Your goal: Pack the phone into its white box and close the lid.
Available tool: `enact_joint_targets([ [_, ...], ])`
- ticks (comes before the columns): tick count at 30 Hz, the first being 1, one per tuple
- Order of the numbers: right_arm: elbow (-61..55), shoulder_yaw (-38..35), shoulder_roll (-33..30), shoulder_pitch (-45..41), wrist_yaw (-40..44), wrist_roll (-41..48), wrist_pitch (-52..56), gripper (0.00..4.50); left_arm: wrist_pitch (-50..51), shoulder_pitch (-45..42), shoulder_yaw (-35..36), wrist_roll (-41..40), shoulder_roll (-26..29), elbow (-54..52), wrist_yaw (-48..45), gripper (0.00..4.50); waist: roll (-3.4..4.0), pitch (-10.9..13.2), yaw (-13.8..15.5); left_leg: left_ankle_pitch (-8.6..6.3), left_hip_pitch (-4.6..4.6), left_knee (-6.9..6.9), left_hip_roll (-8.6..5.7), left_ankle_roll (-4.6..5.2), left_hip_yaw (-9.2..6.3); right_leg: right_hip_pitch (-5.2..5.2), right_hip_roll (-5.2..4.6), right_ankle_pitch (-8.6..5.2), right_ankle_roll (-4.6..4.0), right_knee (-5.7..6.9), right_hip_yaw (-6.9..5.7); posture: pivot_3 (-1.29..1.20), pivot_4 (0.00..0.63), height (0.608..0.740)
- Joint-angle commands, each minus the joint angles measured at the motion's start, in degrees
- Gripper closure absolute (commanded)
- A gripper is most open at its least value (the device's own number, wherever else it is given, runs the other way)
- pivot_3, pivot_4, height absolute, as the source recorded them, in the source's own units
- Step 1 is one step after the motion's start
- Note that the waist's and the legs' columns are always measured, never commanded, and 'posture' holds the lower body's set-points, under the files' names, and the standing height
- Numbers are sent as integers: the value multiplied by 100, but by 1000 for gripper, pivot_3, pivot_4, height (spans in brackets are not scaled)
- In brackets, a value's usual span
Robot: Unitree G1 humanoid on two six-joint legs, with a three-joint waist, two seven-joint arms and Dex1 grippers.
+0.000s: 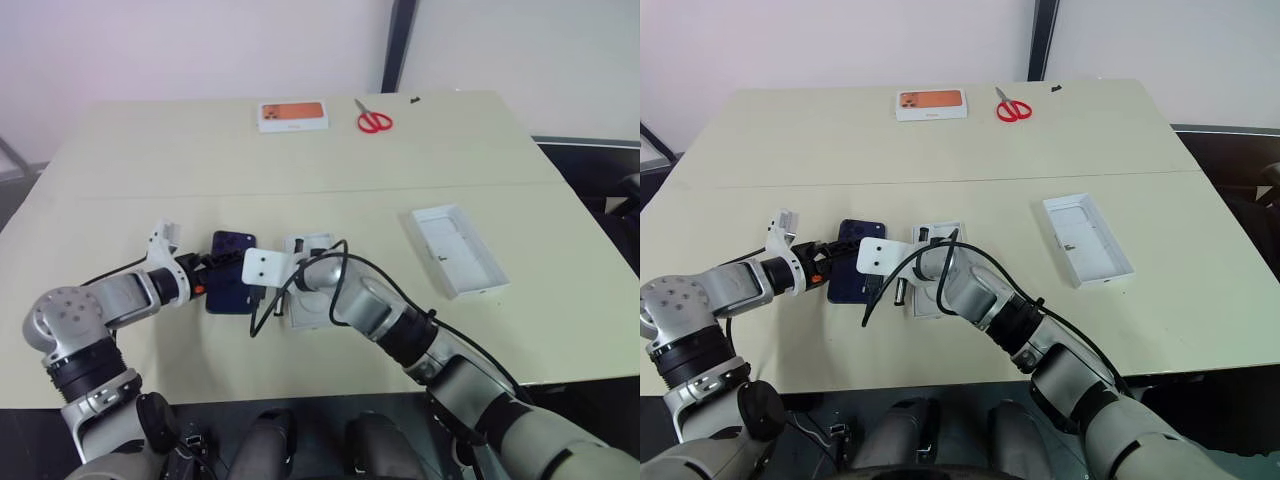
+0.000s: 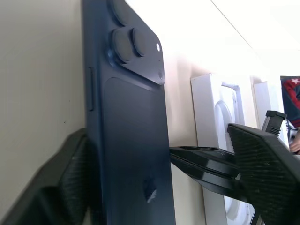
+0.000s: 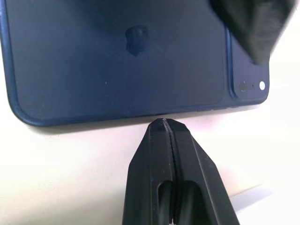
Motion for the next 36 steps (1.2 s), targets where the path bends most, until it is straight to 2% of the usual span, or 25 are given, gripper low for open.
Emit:
enact_joint_targets([
  [1,-173,-53,8,-7,39,-42,-39,4500,49,-5,123,-74,33,-134,-10,2295,0,0,1,0,0,0,0,0,0,0,0,0,0,0,0,0,150,740],
  [4,-199,-46,3,5,41,-49,-27,4500,49,34,155,-160,77,-190,-20,3683,0,0,-2,0,0,0,0,0,0,0,0,0,0,0,0,0,150,740],
  [16,-240,-29,-12,8,49,-77,-26,4500,49,111,302,-278,140,-139,14,3683,-1,0,-1,0,-1,-1,0,0,0,-1,0,0,0,-1,0,0,150,740],
  [19,-312,-28,-36,-20,71,-103,-27,4500,49,119,385,-353,125,-131,46,4456,-1,0,-1,0,-1,-1,0,0,0,-1,0,0,0,-1,0,0,150,740],
  [26,-983,-404,-121,-34,305,134,283,4500,49,58,896,-1083,42,-172,337,4456,-3,1,-4,1,-15,-1,1,-2,0,-6,0,0,0,0,0,0,150,740],
  [31,-2252,-1058,-597,179,810,737,904,4500,48,-164,1510,-2104,-413,-348,1102,4456,-11,3,53,1,-18,5,1,-1,-2,-7,-1,0,0,-7,-2,0,150,740],
  [33,-2781,-1676,-1097,357,1203,1234,1104,4500,-379,78,1068,-3092,-1067,-744,1865,4456,-12,2,81,1,-18,6,1,-1,-4,-2,-2,0,1,-9,-4,0,150,740],
  [36,-3042,-2239,-1680,614,1509,1729,1113,4500,-1194,549,116,-4211,-1696,-1194,3024,4456,-20,5,166,-9,-19,16,0,13,-3,25,-8,1,3,-22,-4,0,150,740],
])
